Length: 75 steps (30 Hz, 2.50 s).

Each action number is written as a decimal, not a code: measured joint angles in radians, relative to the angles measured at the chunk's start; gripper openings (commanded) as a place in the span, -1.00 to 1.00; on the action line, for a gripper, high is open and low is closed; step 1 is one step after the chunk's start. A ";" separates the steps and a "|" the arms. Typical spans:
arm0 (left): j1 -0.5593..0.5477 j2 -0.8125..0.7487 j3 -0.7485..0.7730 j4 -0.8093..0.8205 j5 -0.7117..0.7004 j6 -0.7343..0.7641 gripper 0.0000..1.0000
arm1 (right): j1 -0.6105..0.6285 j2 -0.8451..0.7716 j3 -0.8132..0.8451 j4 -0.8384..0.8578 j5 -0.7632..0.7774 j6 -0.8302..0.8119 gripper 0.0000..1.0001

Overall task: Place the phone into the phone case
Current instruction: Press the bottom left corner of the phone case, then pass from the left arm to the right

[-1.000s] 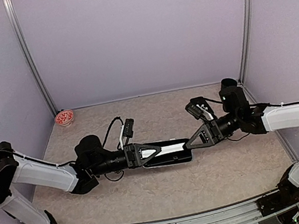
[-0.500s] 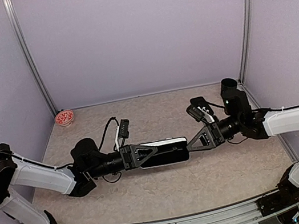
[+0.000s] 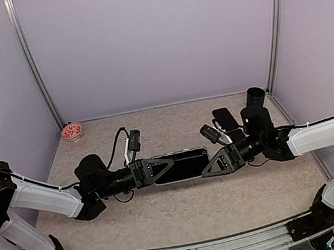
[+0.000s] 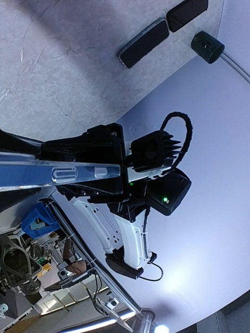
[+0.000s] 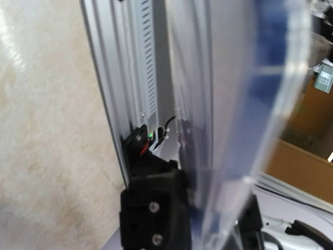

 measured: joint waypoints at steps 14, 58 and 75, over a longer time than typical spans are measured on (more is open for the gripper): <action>-0.014 -0.053 0.000 -0.106 -0.066 0.054 -1.00 | 0.008 0.053 -0.019 0.171 -0.011 0.148 -1.00; -0.043 -0.112 0.330 -0.966 0.196 0.498 -1.00 | 0.129 -0.167 0.201 -0.748 0.280 -0.519 -0.16; -0.042 -0.075 0.347 -1.033 0.262 0.529 -1.00 | 0.191 -0.072 0.229 -0.759 0.298 -0.558 -0.36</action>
